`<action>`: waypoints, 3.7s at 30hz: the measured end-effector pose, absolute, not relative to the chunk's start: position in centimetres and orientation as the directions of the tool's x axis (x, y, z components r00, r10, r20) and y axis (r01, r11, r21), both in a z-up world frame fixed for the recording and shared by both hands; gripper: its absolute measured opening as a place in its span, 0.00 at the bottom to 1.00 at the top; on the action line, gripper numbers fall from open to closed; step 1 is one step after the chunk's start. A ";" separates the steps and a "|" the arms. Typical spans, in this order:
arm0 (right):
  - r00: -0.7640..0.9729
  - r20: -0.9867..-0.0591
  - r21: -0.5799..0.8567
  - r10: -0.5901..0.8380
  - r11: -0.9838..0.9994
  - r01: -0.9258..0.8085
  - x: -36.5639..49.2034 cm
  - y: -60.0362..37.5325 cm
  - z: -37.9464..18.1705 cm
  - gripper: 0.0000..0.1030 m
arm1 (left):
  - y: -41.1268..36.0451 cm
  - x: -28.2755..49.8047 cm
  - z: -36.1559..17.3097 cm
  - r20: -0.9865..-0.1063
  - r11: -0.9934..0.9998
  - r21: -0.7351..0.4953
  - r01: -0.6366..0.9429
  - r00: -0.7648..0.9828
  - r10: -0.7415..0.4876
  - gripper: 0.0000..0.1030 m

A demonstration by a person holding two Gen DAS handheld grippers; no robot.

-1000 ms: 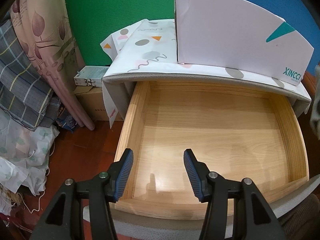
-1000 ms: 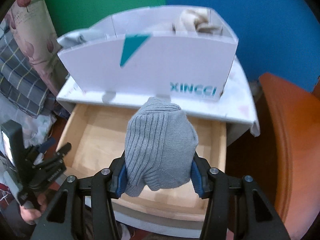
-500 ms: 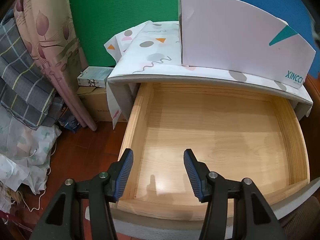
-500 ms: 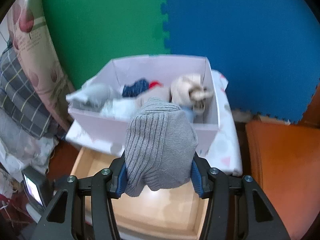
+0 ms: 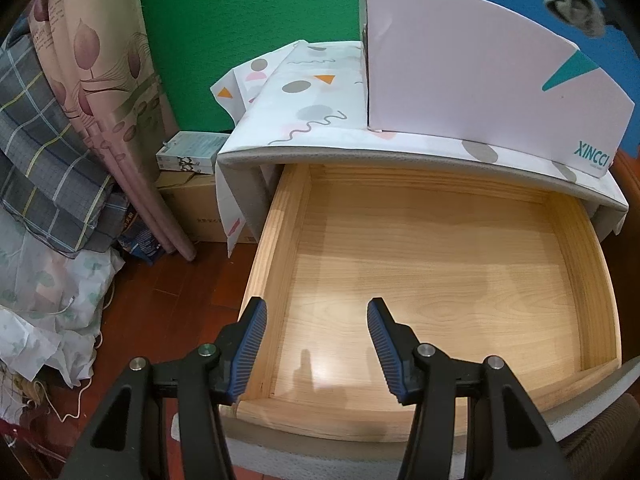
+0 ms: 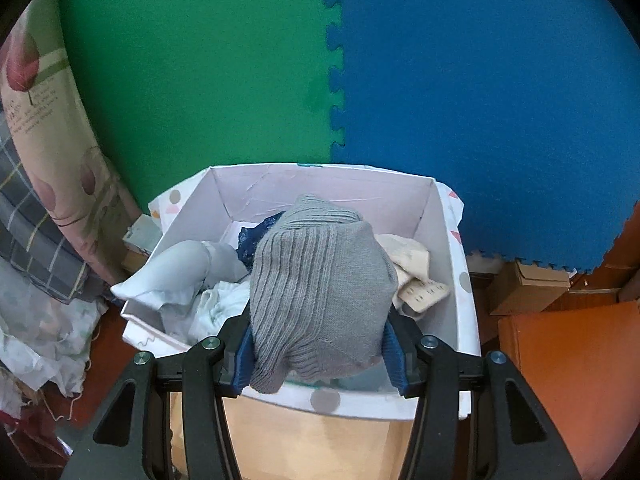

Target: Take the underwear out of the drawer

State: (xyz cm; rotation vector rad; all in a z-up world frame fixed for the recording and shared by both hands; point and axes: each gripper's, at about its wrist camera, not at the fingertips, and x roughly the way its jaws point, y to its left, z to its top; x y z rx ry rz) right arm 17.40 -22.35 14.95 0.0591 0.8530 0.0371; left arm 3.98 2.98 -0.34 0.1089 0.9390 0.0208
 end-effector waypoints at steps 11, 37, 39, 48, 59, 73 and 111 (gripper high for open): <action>0.606 -0.794 0.033 0.042 0.999 -0.025 20.8 -19.2 12.7 0.49 | 3.3 3.8 0.0 -0.802 0.995 0.091 0.030 0.595 0.055 0.52; 0.669 -0.739 0.041 0.085 0.996 -0.080 19.6 -17.0 13.3 0.84 | 3.1 3.9 0.0 -0.800 0.998 0.062 0.030 0.599 0.031 0.52; 0.694 -0.714 0.045 0.092 0.995 -0.085 18.3 -17.1 14.1 0.86 | 3.0 3.9 0.1 -0.799 0.997 0.064 0.031 0.601 0.032 0.52; 0.745 -0.656 0.106 0.120 0.992 -0.066 10.7 -19.7 14.4 0.91 | 3.0 3.7 0.2 -0.792 0.997 0.069 0.031 0.609 0.036 0.52; 0.700 -0.713 0.113 0.033 0.991 0.068 3.0 -22.3 5.7 0.97 | 2.2 2.8 0.7 -0.778 0.994 0.084 0.063 0.628 0.026 0.52; 0.644 -0.764 0.099 0.028 0.992 0.074 0.0 -21.7 -1.6 0.97 | 1.9 0.6 1.1 -0.766 0.995 0.076 0.059 0.642 0.021 0.52; 0.598 -0.799 0.111 0.060 0.993 0.049 0.5 -21.0 -3.4 0.97 | 0.4 0.2 0.6 -0.760 0.985 0.144 0.093 0.647 0.050 0.52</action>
